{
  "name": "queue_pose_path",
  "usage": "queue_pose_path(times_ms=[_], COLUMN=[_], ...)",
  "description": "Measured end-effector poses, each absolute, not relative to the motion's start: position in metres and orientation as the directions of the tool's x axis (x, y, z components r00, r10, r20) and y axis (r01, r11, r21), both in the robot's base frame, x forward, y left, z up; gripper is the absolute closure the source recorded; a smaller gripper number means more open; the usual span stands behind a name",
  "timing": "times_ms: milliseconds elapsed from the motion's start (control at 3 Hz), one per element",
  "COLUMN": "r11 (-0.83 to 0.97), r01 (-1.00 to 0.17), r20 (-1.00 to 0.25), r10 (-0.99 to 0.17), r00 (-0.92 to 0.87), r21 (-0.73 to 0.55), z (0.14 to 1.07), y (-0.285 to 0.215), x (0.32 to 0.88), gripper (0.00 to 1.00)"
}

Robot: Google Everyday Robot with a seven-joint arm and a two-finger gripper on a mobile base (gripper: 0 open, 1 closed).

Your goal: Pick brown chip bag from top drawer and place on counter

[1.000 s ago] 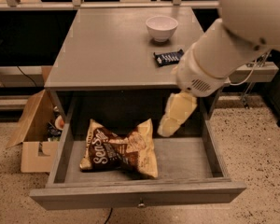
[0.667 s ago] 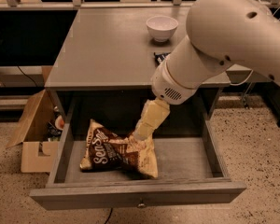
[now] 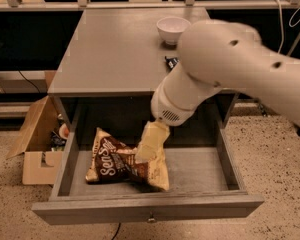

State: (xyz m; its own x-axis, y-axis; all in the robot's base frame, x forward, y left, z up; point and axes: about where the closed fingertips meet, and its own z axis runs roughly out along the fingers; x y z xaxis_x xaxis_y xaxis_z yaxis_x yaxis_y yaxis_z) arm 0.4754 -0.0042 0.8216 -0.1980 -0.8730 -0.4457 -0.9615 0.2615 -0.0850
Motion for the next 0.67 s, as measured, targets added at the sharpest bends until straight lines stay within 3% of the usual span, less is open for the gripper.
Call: queue_pose_path(times_ms=[667], r11=[0.271], r01=[-0.962], r20=[-0.347], r10=[-0.906], r00=[-0.242], r21=[-0.036], z=[0.728], y=[0.027], x=[0.483], gripper=[0.0])
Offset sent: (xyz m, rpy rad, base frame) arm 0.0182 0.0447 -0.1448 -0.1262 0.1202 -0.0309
